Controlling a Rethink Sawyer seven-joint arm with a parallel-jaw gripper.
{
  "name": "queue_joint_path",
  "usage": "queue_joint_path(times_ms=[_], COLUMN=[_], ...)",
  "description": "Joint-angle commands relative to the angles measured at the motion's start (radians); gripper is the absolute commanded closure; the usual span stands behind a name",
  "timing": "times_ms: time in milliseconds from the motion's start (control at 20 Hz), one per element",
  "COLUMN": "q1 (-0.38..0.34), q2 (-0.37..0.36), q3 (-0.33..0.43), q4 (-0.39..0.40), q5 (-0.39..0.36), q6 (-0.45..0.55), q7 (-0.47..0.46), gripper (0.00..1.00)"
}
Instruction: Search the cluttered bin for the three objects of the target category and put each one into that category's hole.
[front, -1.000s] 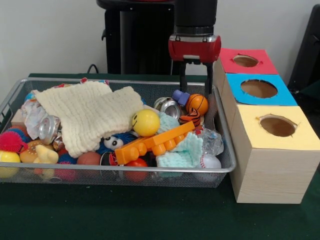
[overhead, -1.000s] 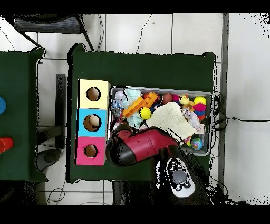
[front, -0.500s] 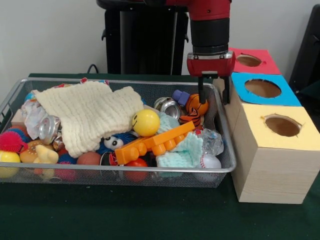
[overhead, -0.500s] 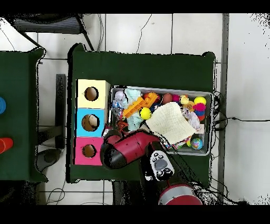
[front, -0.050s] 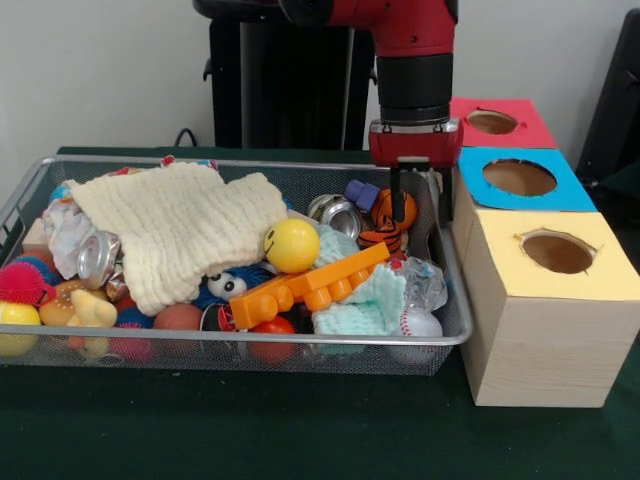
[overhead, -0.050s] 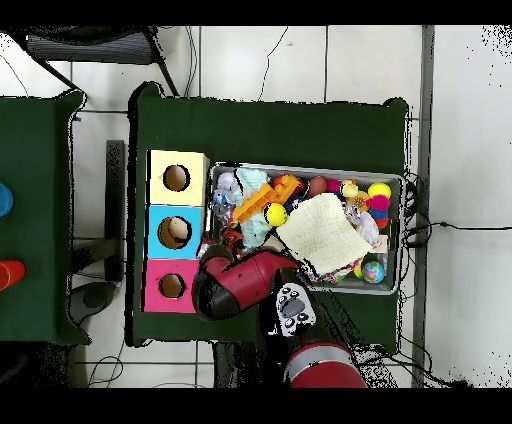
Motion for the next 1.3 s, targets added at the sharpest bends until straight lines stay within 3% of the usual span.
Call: queue_joint_path(times_ms=[50,450,1100,1300], q1=[0.058,0.090,0.061,0.125], q2=[0.061,0.068,0.063,0.087], q3=[-0.070,-0.123,-0.074,-0.138], q4=[-0.134,-0.162,-0.169,-0.213], q5=[-0.029,-0.004,0.007,0.040], q6=[-0.061,-0.096,-0.084,-0.119], q7=[0.010,0.025,0.027,0.050], gripper=[0.00,0.00,0.00,0.00])
